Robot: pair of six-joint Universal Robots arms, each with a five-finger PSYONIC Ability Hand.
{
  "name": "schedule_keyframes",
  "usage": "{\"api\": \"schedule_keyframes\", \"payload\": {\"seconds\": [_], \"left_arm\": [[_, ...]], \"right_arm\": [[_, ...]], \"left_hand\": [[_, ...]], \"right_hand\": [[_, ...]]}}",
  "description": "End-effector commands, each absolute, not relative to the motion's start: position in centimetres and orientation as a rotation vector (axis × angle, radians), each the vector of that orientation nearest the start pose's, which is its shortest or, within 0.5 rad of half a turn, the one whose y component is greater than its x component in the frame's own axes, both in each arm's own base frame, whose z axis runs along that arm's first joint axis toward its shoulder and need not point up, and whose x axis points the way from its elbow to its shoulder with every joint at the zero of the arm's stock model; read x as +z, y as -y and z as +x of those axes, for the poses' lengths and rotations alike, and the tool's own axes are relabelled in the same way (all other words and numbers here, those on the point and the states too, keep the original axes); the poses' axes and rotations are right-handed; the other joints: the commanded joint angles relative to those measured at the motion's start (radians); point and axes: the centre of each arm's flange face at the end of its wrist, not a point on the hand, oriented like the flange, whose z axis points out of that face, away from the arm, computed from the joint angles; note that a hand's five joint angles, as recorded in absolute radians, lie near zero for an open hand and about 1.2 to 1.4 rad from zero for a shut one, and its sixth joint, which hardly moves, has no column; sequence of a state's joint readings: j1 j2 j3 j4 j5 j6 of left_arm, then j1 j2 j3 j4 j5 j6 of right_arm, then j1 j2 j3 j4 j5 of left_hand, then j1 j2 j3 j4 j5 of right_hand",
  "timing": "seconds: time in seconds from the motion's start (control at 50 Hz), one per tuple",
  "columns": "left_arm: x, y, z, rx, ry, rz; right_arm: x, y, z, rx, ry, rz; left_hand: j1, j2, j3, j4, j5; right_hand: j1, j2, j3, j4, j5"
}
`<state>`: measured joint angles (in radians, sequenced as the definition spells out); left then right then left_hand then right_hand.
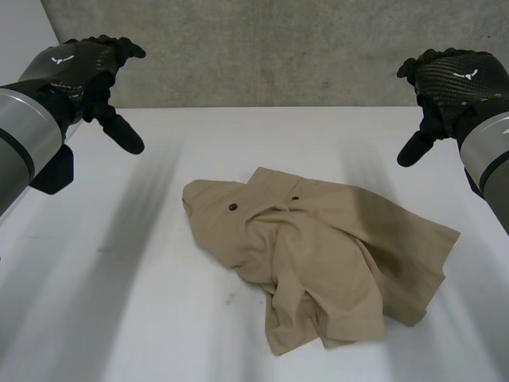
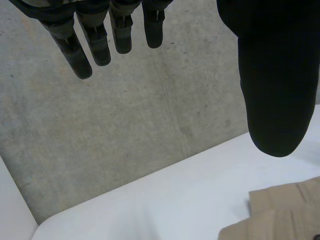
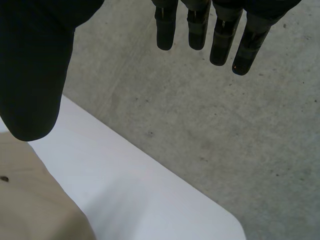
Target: Fold the shorts.
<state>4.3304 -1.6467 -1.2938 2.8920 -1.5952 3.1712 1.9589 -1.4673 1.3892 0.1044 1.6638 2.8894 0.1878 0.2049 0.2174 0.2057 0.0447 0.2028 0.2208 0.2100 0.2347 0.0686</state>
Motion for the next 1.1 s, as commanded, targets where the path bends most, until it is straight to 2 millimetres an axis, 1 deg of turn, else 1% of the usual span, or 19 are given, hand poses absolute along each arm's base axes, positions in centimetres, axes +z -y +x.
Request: {"api": "schedule_keyframes", "payload": {"seconds": [0.02,0.14,0.28,0.44,0.46,0.52,0.54,0.6,0.62,0.66,0.68,0.76,0.84,0.98,1.02,1.04,1.06,1.08,1.1], "left_arm": [[35.0,23.4,-24.0,-2.316,-2.411,0.493],[35.4,22.9,-24.1,-2.334,-2.398,0.492],[35.2,22.9,-24.2,-2.325,-2.405,0.500],[33.8,23.2,-24.7,-2.268,-2.445,0.552],[32.6,23.5,-25.0,-2.224,-2.473,0.575],[30.6,24.5,-25.4,-2.150,-2.501,0.602],[29.1,25.4,-25.8,-2.106,-2.509,0.631],[26.2,26.7,-26.5,-2.032,-2.526,0.676],[24.5,27.5,-26.9,-1.989,-2.530,0.698],[22.7,28.2,-27.2,-1.938,-2.552,0.725],[21.1,28.6,-27.6,-1.900,-2.570,0.746],[18.1,30.0,-27.9,-1.828,-2.613,0.750],[15.9,31.0,-28.1,-1.780,-2.642,0.750],[14.1,31.5,-29.2,-1.777,-2.652,0.778],[14.1,31.3,-29.8,-1.790,-2.648,0.797],[14.2,31.3,-30.0,-1.796,-2.646,0.803],[14.2,31.2,-30.1,-1.805,-2.641,0.806],[14.4,31.2,-30.5,-1.838,-2.627,0.809],[14.4,31.2,-30.6,-1.857,-2.615,0.806]], "right_arm": [[32.5,25.6,23.7,-2.101,-2.114,-0.453],[32.6,26.0,23.3,-2.103,-2.114,-0.417],[32.6,26.1,23.3,-2.113,-2.111,-0.414],[32.6,26.2,23.1,-2.123,-2.111,-0.424],[32.6,26.2,23.2,-2.124,-2.113,-0.435],[32.3,26.1,23.2,-2.134,-2.128,-0.481],[32.2,26.0,23.3,-2.136,-2.130,-0.494],[31.8,26.0,23.4,-2.136,-2.145,-0.540],[31.7,25.9,23.5,-2.137,-2.147,-0.549],[31.4,25.9,23.5,-2.131,-2.157,-0.565],[31.4,25.9,23.6,-2.129,-2.158,-0.567],[30.9,26.1,23.6,-2.116,-2.173,-0.576],[30.8,26.1,23.7,-2.106,-2.171,-0.586],[29.7,26.2,24.1,-2.056,-2.180,-0.629],[29.6,26.2,24.1,-2.048,-2.181,-0.634],[29.4,26.2,24.1,-2.043,-2.184,-0.637],[29.3,26.2,24.2,-2.038,-2.189,-0.638],[29.2,26.3,24.2,-2.035,-2.192,-0.641],[29.1,26.3,24.2,-2.033,-2.194,-0.642]], "left_hand": [[-0.013,-0.030,-0.043,-0.031,-0.045],[-0.013,-0.030,-0.043,-0.031,-0.045],[-0.013,-0.030,-0.043,-0.031,-0.045],[-0.007,-0.024,-0.036,-0.024,-0.038],[0.008,-0.009,-0.022,-0.010,-0.023],[0.055,0.038,0.025,0.037,0.024],[0.078,0.061,0.049,0.060,0.047],[0.158,0.141,0.128,0.140,0.126],[0.228,0.211,0.198,0.210,0.196],[0.293,0.276,0.263,0.275,0.261],[0.307,0.290,0.278,0.290,0.276],[0.308,0.291,0.278,0.290,0.276],[0.310,0.293,0.281,0.293,0.279],[0.311,0.293,0.281,0.293,0.279],[0.395,0.378,0.365,0.377,0.364],[0.512,0.495,0.482,0.494,0.480],[0.693,0.676,0.664,0.675,0.662],[1.140,1.123,1.110,1.122,1.108],[1.208,1.191,1.178,1.190,1.176]], "right_hand": [[-0.028,-0.046,-0.035,-0.060,-0.069],[-0.028,-0.046,-0.035,-0.060,-0.069],[-0.028,-0.046,-0.035,-0.060,-0.069],[-0.028,-0.046,-0.035,-0.060,-0.069],[-0.028,-0.046,-0.035,-0.060,-0.069],[-0.028,-0.046,-0.035,-0.060,-0.069],[-0.028,-0.046,-0.035,-0.060,-0.069],[-0.028,-0.046,-0.035,-0.060,-0.069],[-0.028,-0.046,-0.035,-0.060,-0.069],[-0.028,-0.046,-0.035,-0.060,-0.069],[-0.028,-0.046,-0.035,-0.060,-0.069],[-0.028,-0.046,-0.035,-0.060,-0.069],[-0.028,-0.046,-0.035,-0.060,-0.069],[-0.028,-0.046,-0.035,-0.060,-0.069],[-0.028,-0.046,-0.035,-0.060,-0.069],[-0.028,-0.046,-0.035,-0.060,-0.069],[-0.028,-0.046,-0.035,-0.060,-0.069],[-0.028,-0.046,-0.035,-0.060,-0.069],[-0.028,-0.046,-0.035,-0.060,-0.069]]}}
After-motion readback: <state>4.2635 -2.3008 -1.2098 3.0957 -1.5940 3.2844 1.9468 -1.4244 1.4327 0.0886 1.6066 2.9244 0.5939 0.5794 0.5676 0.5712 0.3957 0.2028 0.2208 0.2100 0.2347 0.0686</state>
